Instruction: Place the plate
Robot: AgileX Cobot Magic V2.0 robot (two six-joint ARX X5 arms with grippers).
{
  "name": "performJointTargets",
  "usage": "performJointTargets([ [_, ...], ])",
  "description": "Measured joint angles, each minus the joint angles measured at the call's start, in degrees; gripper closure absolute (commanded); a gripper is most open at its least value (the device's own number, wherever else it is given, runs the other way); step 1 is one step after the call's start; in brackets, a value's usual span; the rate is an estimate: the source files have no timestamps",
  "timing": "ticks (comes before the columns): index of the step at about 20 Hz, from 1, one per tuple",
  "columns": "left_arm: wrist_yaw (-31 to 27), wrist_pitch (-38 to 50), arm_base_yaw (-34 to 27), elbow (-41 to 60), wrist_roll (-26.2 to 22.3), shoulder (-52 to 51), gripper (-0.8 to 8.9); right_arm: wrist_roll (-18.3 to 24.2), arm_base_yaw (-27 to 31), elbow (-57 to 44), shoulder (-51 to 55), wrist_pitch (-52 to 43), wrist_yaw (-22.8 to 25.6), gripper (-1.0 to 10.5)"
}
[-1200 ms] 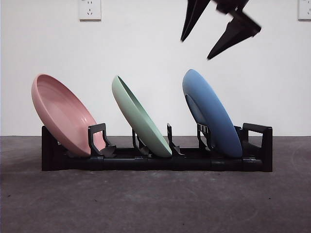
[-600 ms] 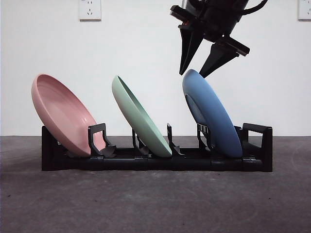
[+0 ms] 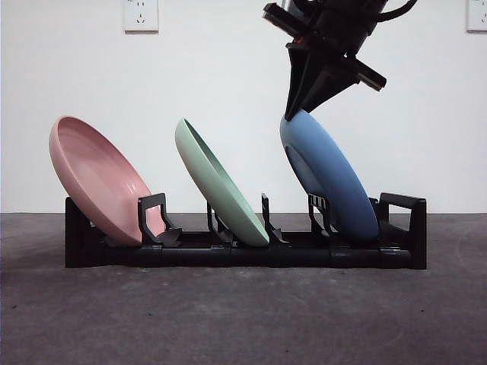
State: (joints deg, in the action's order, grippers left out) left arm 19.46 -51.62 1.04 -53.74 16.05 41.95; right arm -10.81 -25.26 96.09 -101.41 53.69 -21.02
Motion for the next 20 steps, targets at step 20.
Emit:
performJointTargets([
  [20, -0.02, 0.0, 0.0, 0.0, 0.0, 0.0, 4.96, 8.83, -10.03, -4.5, 28.72, -10.23, 6.38, 9.3],
])
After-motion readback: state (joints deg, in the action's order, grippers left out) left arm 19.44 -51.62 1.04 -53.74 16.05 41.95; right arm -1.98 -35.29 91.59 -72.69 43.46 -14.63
